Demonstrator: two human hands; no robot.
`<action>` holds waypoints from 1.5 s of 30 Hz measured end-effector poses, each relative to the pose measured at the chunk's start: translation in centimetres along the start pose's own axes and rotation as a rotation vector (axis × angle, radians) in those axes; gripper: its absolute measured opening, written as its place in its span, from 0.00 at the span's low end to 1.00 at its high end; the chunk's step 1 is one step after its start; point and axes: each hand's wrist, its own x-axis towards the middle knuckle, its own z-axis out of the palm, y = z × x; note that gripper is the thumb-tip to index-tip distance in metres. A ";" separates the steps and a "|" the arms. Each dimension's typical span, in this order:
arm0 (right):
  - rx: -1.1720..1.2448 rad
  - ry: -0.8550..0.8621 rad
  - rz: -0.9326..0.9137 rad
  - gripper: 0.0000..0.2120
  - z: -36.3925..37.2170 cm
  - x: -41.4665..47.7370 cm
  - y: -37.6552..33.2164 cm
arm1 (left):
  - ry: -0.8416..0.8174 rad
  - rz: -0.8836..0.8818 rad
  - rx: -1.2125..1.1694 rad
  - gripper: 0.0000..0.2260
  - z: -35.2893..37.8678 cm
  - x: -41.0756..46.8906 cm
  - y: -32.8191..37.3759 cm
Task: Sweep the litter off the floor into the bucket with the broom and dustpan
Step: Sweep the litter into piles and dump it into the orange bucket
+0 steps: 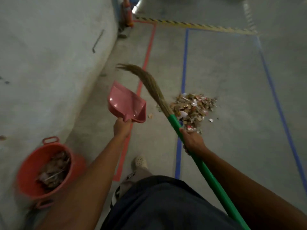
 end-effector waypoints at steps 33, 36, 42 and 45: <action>0.156 0.021 0.581 0.28 -19.1 15.4 16.7 | -0.398 -0.354 0.230 0.19 29.5 2.6 10.2; 0.106 -0.011 0.556 0.28 -20.5 15.5 19.7 | -0.380 -0.391 0.171 0.18 30.1 -0.2 9.0; 0.023 -0.101 0.533 0.28 -22.2 15.9 27.4 | -0.320 -0.455 0.121 0.19 33.7 -6.4 5.0; -0.036 -0.139 0.548 0.28 -22.1 17.4 31.8 | -0.327 -0.486 0.129 0.19 36.6 -8.3 1.8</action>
